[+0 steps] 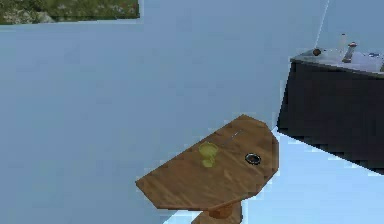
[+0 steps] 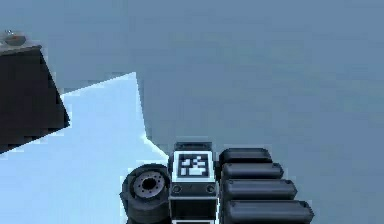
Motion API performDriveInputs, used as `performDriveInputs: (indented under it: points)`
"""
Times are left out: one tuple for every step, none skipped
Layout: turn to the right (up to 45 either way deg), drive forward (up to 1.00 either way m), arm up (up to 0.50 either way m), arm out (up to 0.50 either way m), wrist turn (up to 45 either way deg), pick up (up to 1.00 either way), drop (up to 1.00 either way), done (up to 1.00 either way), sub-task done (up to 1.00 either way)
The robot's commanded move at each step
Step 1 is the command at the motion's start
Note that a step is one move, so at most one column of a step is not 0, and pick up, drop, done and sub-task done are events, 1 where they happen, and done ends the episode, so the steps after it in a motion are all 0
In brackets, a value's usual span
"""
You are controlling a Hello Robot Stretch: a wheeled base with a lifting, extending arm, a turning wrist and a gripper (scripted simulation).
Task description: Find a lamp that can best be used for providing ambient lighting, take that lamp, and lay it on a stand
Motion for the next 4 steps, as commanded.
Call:
performDriveInputs:
  points:
    - [12.0,0.0,0.0,0.0,0.0,0.0,0.0,0.0,0.0]
    - [-45.0,0.0,0.0,0.0,0.0,0.0,0.0,0.0,0.0]
    - [-9.0,0.0,0.0,0.0,0.0,0.0,0.0,0.0,0.0]
    - [45.0,0.0,0.0,0.0,0.0,0.0,0.0,0.0,0.0]
